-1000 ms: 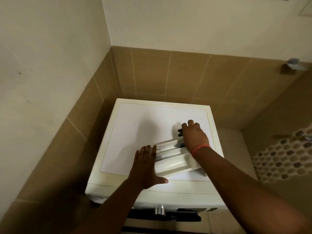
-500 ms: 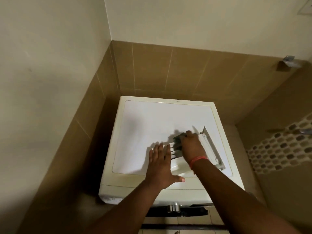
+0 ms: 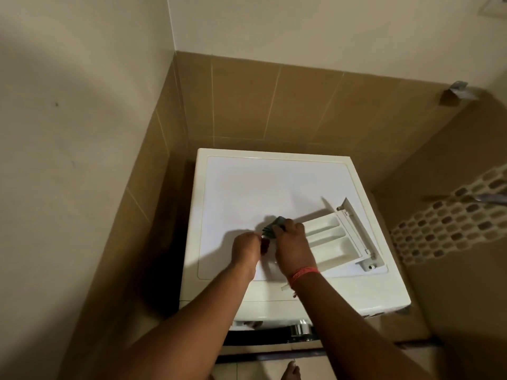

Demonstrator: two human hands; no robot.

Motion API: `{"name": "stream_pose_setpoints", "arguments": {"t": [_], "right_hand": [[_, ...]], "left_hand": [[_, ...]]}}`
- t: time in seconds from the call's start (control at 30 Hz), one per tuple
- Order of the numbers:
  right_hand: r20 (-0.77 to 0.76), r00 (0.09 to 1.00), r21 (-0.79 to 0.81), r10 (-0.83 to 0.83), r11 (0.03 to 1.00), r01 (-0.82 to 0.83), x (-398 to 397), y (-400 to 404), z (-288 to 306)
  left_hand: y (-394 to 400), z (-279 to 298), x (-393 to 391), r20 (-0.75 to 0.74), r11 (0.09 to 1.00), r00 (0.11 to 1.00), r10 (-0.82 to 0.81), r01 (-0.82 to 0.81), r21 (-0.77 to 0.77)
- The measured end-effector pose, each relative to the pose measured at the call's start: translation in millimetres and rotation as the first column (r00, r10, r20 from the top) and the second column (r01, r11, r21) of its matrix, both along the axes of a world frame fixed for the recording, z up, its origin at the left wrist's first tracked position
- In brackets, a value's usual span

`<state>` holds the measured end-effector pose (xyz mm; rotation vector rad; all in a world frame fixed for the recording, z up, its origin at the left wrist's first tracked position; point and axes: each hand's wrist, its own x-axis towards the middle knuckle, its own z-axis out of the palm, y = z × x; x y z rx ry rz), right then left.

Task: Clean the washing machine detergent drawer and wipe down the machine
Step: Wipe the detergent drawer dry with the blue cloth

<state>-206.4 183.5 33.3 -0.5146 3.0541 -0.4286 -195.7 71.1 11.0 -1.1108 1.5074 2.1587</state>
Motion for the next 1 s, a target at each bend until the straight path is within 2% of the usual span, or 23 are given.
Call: {"name": "stream_pose_setpoints", "arguments": {"t": [0.17, 0.23, 0.33, 0.4, 0.53, 0.67, 0.73, 0.83, 0.9, 1.0], "right_hand": [[0.017, 0.986, 0.004, 0.169, 0.986, -0.169, 11, -5, 1], [-0.024, 0.987, 0.071, 0.160, 0.985, -0.158, 5, 13, 6], [-0.017, 1.000, 0.090, 0.010, 0.996, -0.009, 0, 33, 9], [-0.001, 1.000, 0.080, 0.015, 0.997, -0.015, 5, 30, 7], [0.026, 0.986, 0.041, 0.165, 0.985, -0.166, 14, 22, 4], [-0.006, 0.996, 0.063, 0.085, 0.994, -0.084, 1, 63, 14], [-0.046, 0.998, 0.129, 0.043, 0.991, -0.036, -7, 82, 19], [0.008, 0.999, 0.112, 0.034, 0.993, -0.034, -12, 87, 17], [0.045, 0.996, 0.069, 0.083, 0.994, -0.086, -12, 82, 10], [0.077, 0.968, 0.046, 0.240, 0.969, -0.244, -11, 79, 4]], "left_hand": [[-2, 2, 2, 0.029, 0.974, 0.992, 0.121, -0.125, 0.192], [-2, 6, 3, 0.032, 0.968, 0.995, 0.090, -0.095, 0.231], [0, 6, 1, 0.053, 0.968, 0.998, 0.031, -0.043, 0.249], [3, 7, -2, 0.055, 0.970, 0.998, 0.018, -0.031, 0.242], [3, 5, -6, 0.063, 0.982, 0.998, 0.016, -0.028, 0.185], [4, 7, -8, 0.060, 0.983, 0.998, -0.035, 0.024, 0.183], [7, 8, -9, 0.063, 0.988, 0.997, -0.033, 0.023, 0.155], [18, 11, -8, 0.068, 0.996, 0.996, -0.053, 0.048, 0.077], [32, 15, -6, 0.051, 0.997, 0.996, -0.071, 0.070, 0.019], [52, 18, -4, 0.013, 0.999, 1.000, -0.025, 0.026, -0.048]]}}
